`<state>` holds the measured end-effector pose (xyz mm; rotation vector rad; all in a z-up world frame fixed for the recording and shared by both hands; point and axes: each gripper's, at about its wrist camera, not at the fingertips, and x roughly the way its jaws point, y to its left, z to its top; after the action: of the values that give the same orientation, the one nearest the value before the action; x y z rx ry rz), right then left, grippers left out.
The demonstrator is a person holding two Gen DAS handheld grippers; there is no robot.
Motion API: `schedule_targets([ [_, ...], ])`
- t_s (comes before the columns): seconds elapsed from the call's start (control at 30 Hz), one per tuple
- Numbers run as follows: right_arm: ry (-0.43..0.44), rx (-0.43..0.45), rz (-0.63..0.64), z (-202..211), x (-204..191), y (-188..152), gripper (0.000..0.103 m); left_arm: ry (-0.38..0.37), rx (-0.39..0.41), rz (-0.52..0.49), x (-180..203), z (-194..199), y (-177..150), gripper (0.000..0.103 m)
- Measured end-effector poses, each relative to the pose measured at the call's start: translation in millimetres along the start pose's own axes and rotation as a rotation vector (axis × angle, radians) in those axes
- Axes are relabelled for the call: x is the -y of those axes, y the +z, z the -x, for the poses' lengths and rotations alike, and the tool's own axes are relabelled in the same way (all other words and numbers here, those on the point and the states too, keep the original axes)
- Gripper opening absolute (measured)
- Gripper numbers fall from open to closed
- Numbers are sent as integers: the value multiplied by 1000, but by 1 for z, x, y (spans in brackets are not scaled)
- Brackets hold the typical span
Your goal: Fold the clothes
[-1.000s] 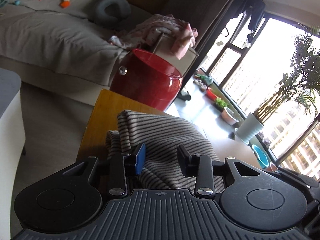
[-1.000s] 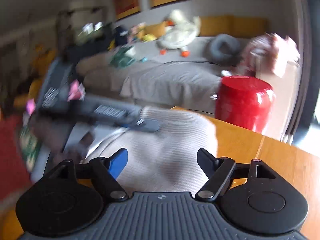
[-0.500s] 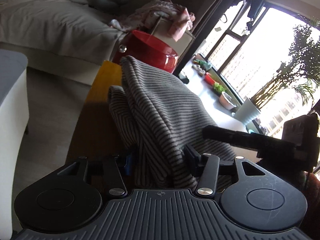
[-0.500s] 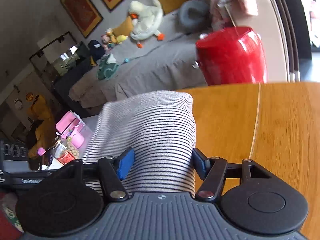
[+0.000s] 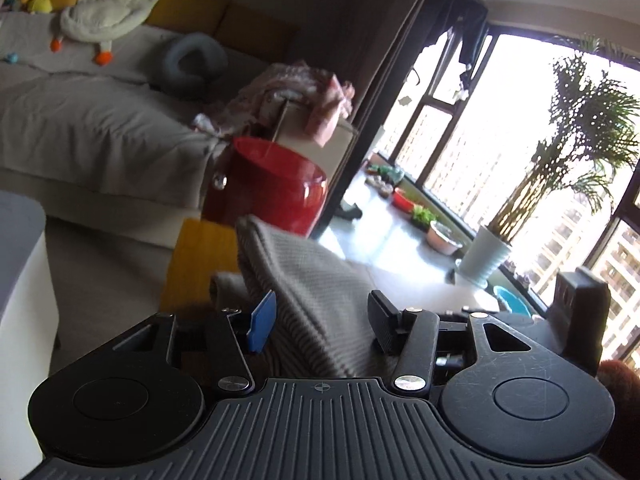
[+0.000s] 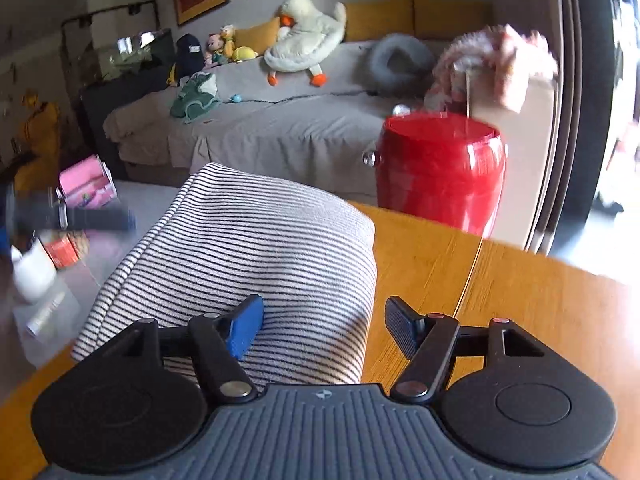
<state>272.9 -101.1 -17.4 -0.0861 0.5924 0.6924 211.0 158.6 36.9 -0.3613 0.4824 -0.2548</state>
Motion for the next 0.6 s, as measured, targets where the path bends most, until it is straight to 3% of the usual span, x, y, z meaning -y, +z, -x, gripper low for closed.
schedule_targets([
  [0.1,-23,46,91,10,-18,5,65,-17,26,-31,5,-13,19,56],
  [0.13,-31,61,121,13,-24,7,60,-15,16,-29,3,-20,20,55],
  [0.23,44,93,175,30,-46,11,49,3,-26,2,-11,-40,11,54],
  [0.37,163,30,278,27,-80,-5,49,28,-82,43,-28,-67,-1,52],
  [0.43,148,-26,355,10,-94,-22,49,40,-111,64,-37,-80,-6,52],
  [0.6,90,-9,470,7,-109,-40,57,60,-117,71,-41,-77,-6,46],
])
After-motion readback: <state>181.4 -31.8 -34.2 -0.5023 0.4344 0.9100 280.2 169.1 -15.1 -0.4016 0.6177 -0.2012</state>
